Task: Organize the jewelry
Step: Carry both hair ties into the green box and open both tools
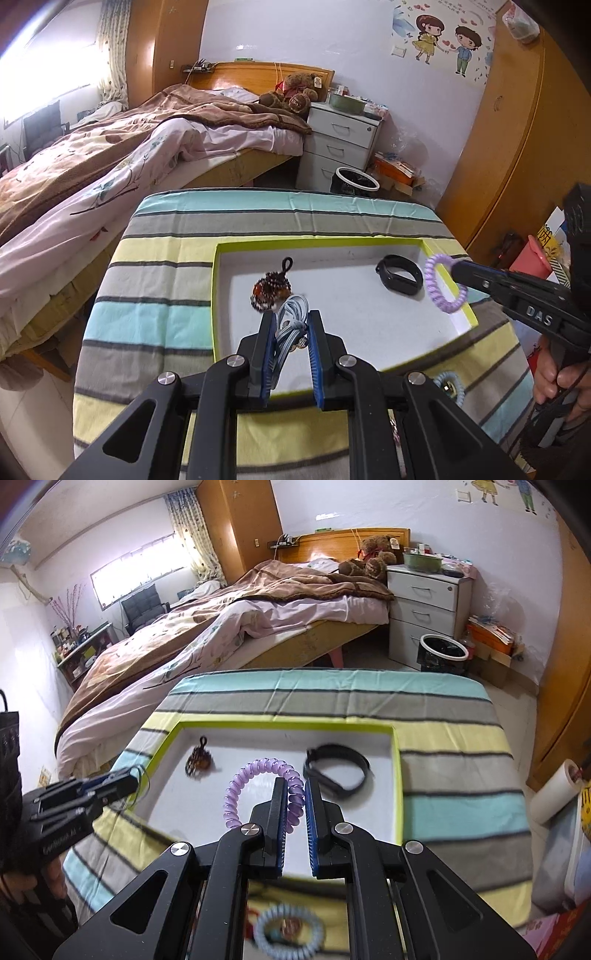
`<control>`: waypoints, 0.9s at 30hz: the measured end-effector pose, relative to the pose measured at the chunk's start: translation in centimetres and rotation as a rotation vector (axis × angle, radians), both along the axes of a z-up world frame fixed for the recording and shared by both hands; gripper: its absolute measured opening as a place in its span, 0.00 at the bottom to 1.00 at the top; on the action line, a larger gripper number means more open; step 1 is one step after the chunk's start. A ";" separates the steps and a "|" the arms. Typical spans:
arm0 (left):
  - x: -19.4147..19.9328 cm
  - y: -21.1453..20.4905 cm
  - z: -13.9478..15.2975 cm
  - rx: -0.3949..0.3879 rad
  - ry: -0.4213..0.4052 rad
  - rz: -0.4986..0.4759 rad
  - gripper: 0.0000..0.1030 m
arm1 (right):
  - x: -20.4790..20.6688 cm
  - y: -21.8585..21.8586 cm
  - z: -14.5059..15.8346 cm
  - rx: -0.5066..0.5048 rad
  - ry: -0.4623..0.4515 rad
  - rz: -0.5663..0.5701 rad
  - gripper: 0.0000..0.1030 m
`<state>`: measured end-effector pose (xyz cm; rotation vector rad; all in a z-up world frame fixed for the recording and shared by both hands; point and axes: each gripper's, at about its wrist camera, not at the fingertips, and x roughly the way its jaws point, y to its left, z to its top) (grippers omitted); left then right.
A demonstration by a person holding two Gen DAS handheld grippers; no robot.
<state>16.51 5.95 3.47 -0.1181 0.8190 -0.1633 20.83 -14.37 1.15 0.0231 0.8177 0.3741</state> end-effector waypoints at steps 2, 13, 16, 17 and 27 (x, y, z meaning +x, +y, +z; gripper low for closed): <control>0.7 0.0 -0.5 0.007 0.011 0.007 0.16 | 1.3 0.9 -0.4 -0.008 0.016 0.007 0.10; 3.9 0.1 -3.5 0.024 0.071 0.035 0.16 | 6.4 3.9 -3.9 -0.056 0.105 0.036 0.10; 4.1 -0.3 -3.8 0.065 0.063 0.026 0.16 | 7.1 4.4 -4.6 -0.063 0.121 0.039 0.10; 4.3 -0.3 -4.1 0.061 0.075 0.027 0.16 | 7.2 4.5 -4.7 -0.062 0.123 0.040 0.10; 5.0 0.0 -5.2 0.060 0.102 0.040 0.16 | 8.1 5.1 -5.8 -0.091 0.142 0.052 0.10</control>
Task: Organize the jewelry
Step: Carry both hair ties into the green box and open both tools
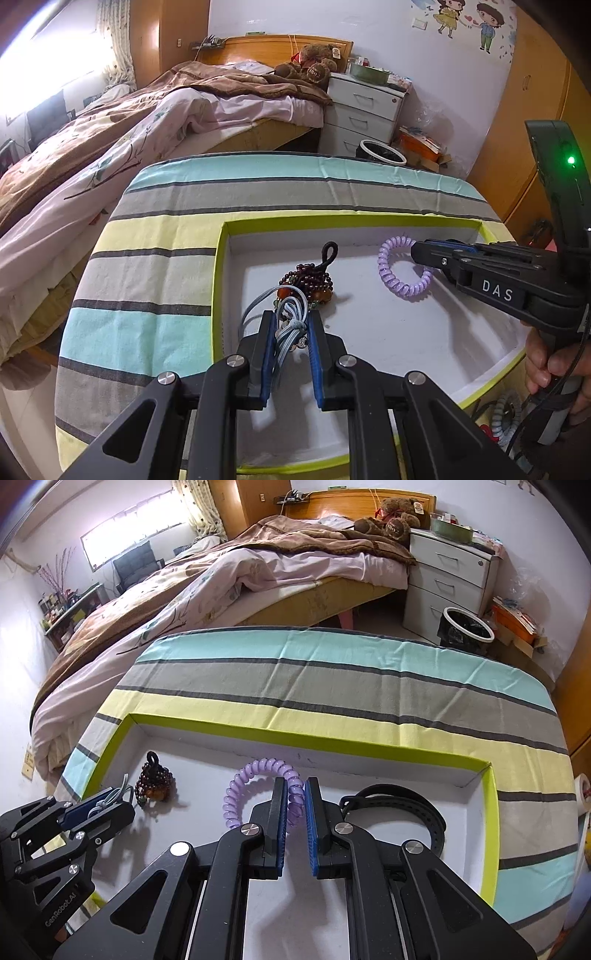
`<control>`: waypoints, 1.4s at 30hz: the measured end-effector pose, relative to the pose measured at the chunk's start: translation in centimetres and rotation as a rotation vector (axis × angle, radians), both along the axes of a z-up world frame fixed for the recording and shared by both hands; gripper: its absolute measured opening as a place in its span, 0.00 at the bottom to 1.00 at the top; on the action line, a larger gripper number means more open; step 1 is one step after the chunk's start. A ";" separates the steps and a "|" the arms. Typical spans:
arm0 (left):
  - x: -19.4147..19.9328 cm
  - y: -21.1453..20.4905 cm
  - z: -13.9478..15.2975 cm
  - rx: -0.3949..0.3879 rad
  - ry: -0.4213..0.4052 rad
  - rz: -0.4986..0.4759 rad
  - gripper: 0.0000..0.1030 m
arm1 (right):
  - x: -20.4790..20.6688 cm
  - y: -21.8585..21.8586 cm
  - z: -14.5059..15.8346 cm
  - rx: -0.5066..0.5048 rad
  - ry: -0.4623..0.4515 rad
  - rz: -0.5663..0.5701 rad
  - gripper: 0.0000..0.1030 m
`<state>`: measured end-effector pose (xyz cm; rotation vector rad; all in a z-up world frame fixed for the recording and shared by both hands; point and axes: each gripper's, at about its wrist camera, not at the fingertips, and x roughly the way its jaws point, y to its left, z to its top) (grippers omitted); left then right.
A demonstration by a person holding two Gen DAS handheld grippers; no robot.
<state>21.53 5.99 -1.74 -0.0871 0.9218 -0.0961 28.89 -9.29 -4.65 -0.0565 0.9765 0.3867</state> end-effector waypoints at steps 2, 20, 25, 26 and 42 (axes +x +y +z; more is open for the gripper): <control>0.1 0.1 -0.2 -0.002 0.010 0.001 0.16 | 0.1 0.1 -0.2 -0.002 0.002 0.000 0.10; 0.4 -0.2 -0.5 -0.025 0.015 -0.013 0.30 | 0.4 0.4 -0.6 -0.012 0.006 0.003 0.14; -0.1 -0.5 -0.2 -0.008 0.001 -0.021 0.47 | 0.3 0.3 -0.2 -0.003 -0.004 0.009 0.30; -0.3 -0.5 0.0 -0.012 -0.004 -0.026 0.48 | 0.1 0.2 -0.1 -0.004 -0.006 0.012 0.35; -5.1 -1.0 3.2 -0.012 -0.058 -0.009 0.48 | -4.8 -1.0 3.4 0.054 -0.079 0.006 0.36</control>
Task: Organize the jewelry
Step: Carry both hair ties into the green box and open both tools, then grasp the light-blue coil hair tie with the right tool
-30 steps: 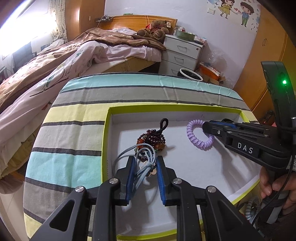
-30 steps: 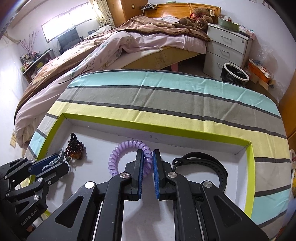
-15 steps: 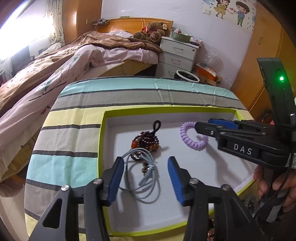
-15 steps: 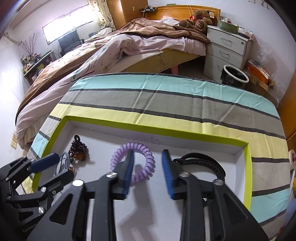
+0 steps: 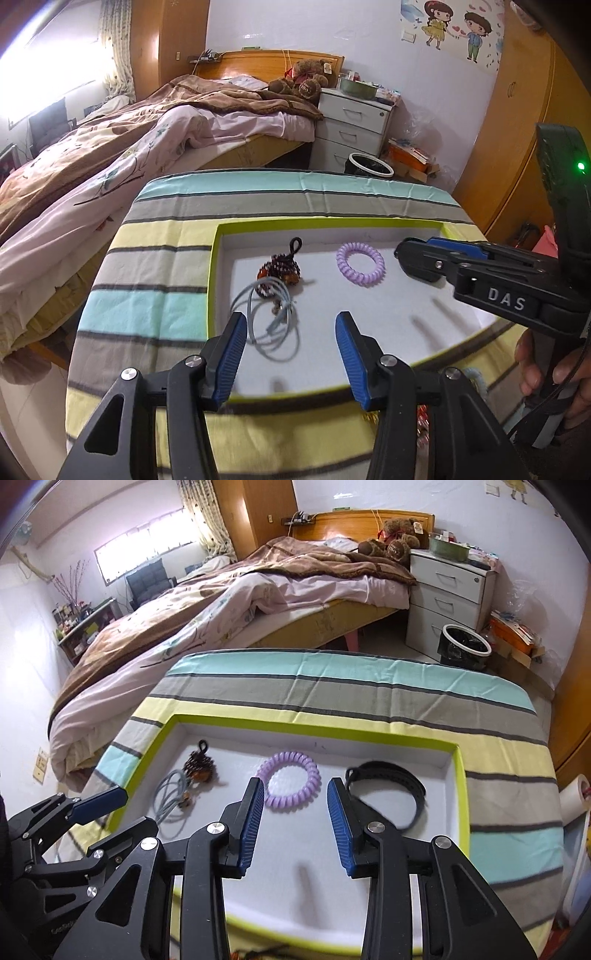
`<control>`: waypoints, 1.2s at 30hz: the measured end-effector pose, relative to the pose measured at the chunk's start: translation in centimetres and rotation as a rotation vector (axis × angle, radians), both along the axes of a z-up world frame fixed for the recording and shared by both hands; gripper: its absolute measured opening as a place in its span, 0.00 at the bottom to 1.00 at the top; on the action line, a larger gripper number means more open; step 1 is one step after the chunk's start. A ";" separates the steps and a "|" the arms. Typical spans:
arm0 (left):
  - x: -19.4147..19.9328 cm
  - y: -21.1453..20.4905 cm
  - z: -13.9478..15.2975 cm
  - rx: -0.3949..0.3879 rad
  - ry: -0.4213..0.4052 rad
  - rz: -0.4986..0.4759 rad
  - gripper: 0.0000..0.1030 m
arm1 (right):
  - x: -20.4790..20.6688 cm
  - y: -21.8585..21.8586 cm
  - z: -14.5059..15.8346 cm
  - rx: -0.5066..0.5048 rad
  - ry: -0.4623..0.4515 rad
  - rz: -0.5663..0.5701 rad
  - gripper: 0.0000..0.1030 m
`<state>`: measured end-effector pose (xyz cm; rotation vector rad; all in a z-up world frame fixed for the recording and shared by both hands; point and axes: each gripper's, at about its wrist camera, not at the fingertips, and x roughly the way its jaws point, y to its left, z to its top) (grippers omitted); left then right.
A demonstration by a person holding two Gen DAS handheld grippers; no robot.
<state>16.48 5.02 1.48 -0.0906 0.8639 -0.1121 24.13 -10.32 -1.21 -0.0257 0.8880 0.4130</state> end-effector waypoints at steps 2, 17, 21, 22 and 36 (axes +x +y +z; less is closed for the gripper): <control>-1.0 0.0 0.2 -0.010 -0.005 0.004 0.48 | -1.0 -0.5 0.4 0.007 -0.011 -0.001 0.36; -8.1 0.8 -0.3 -0.090 -0.025 0.044 0.48 | -8.1 -4.9 -0.2 0.011 -0.038 -0.047 0.36; -9.5 1.0 -0.7 -0.106 -0.026 0.047 0.48 | -9.3 -6.3 -1.0 0.001 -0.036 -0.060 0.36; -9.6 1.0 -0.8 -0.107 -0.025 0.047 0.48 | -9.4 -6.5 -1.3 -0.003 -0.029 -0.063 0.36; -11.8 0.9 -2.3 -0.118 -0.008 0.041 0.48 | -10.7 -7.3 -4.4 -0.064 0.029 -0.017 0.36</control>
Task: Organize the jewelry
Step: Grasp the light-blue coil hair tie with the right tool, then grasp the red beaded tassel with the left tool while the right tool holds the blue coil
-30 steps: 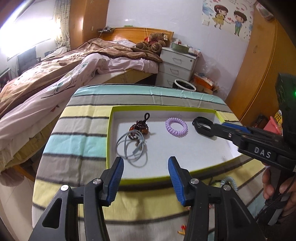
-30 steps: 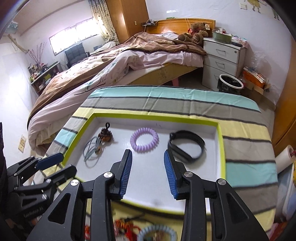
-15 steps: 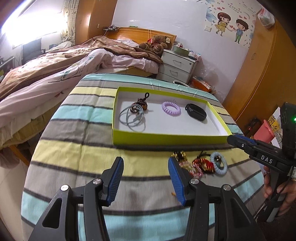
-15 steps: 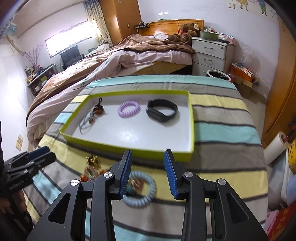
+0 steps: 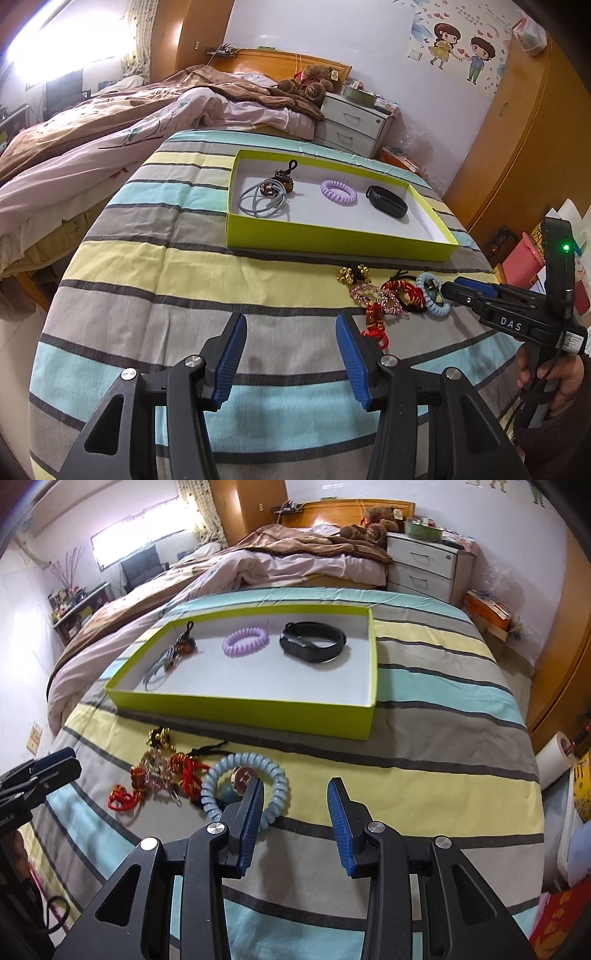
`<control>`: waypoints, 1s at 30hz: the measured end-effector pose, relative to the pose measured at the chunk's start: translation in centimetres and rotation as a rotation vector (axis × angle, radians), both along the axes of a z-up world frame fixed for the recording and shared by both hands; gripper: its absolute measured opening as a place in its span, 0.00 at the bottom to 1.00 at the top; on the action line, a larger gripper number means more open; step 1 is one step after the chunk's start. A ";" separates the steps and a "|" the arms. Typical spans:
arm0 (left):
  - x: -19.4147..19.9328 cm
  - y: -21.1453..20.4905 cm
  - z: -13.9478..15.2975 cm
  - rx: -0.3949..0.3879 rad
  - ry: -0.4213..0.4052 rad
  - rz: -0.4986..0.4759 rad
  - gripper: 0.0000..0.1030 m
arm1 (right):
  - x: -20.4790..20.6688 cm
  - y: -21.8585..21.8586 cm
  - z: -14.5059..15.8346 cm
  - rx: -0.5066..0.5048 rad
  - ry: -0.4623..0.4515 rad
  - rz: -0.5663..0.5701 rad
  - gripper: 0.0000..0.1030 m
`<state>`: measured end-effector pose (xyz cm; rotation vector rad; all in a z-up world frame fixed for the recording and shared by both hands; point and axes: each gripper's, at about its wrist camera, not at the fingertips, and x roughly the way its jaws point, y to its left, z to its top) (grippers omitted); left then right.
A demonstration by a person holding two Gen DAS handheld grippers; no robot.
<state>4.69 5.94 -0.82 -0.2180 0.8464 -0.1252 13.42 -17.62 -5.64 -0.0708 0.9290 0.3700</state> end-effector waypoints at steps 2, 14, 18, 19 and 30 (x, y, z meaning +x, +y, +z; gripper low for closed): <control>-0.1 0.0 -0.1 -0.002 0.001 0.000 0.48 | 0.0 0.3 -0.3 -0.014 0.007 0.007 0.36; 0.0 0.2 -0.4 -0.005 0.013 0.002 0.48 | -0.3 0.7 -0.5 -0.029 0.004 0.015 0.11; 0.1 -0.1 -0.5 -0.009 0.016 -0.011 0.48 | -0.5 0.5 -0.3 -0.013 -0.001 0.015 0.10; 0.2 -0.2 -0.6 -0.010 0.017 -0.016 0.48 | -0.5 0.4 -0.2 -0.003 -0.006 0.012 0.09; 0.9 -3.1 -0.9 0.008 0.028 -0.134 0.55 | -1.2 -1.0 1.3 0.096 -0.055 -0.026 0.09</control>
